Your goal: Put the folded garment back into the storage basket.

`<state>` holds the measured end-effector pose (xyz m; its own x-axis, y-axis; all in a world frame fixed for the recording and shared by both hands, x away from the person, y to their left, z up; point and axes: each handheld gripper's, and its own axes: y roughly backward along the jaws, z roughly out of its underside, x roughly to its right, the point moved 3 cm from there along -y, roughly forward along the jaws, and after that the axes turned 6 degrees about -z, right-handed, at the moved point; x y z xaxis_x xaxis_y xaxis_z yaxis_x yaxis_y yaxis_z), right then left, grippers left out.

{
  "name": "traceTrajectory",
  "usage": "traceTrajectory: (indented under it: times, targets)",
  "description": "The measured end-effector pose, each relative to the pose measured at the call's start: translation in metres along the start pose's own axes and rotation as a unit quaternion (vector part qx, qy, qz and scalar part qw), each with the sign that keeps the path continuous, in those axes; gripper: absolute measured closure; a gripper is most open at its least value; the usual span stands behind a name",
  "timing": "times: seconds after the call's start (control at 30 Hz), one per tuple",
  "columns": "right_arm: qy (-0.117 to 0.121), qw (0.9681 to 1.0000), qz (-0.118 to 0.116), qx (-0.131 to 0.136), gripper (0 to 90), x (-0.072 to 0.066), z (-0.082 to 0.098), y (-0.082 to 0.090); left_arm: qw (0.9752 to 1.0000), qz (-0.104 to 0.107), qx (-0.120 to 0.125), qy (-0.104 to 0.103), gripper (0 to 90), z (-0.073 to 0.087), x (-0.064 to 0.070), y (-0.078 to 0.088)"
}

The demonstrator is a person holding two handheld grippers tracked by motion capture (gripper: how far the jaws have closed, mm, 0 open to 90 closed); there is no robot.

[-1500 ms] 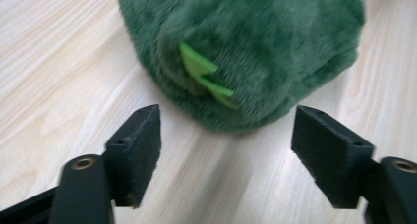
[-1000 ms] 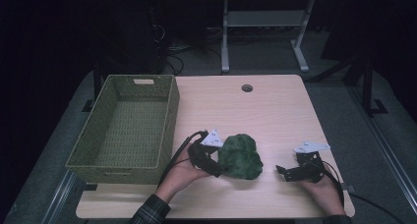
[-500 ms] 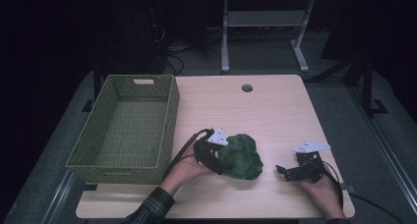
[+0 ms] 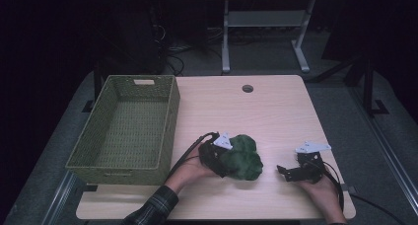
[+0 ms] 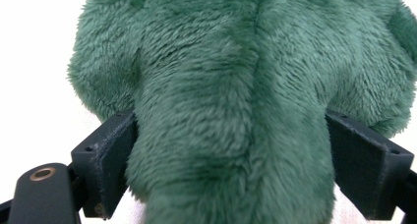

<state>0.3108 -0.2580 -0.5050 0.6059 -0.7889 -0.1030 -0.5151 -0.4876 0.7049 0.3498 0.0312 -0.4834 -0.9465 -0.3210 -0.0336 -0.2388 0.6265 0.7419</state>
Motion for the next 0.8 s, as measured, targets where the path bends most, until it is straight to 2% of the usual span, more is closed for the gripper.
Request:
traceTrajectory:
  times: [0.1, 0.2, 0.37, 0.4, 0.47, 0.6, 0.77, 0.8]
  targets:
    - [0.0, 1.0, 0.0, 0.0, 1.1, 0.0, 0.0, 0.0, 1.0, 0.003, 0.001, 0.002, 12.7, 0.0011, 0.0008, -0.0038]
    - [0.001, 1.0, 0.0, 0.0, 1.1, 0.0, 0.0001, 0.0, 1.0, -0.001, -0.005, -0.007, 12.7, 0.0032, 0.0008, -0.0066]
    - [0.001, 1.0, 0.0, 0.0, 1.1, 0.0001, 0.0001, 0.0001, 1.0, -0.001, 0.007, -0.004, 12.7, 0.0074, 0.0021, -0.0091]
    - [0.001, 1.0, 0.0, 0.0, 1.1, 0.0001, 0.0001, 0.0, 0.9999, -0.001, 0.007, -0.009, 12.8, 0.0079, 0.0013, -0.0087]
    - [0.001, 1.0, 0.0, 0.0, 1.1, 0.0001, 0.0001, 0.0, 0.9999, 0.0, 0.014, -0.005, 13.0, 0.0088, 0.0017, -0.009]
    - [0.002, 1.0, 0.0, 0.0, 1.1, 0.0001, 0.0001, 0.0001, 0.9998, -0.001, 0.018, -0.011, 14.4, 0.0098, 0.0011, -0.0084]
    - [0.003, 1.0, -0.001, 0.0, 1.1, 0.0003, 0.0, -0.0001, 0.9996, 0.006, 0.025, -0.014, 25.2, 0.0098, 0.0021, -0.0058]
    - [0.003, 1.0, -0.001, 0.0, 1.1, 0.0003, 0.0, -0.0001, 0.9996, 0.008, 0.023, -0.015, 30.2, 0.0094, 0.0029, -0.0047]
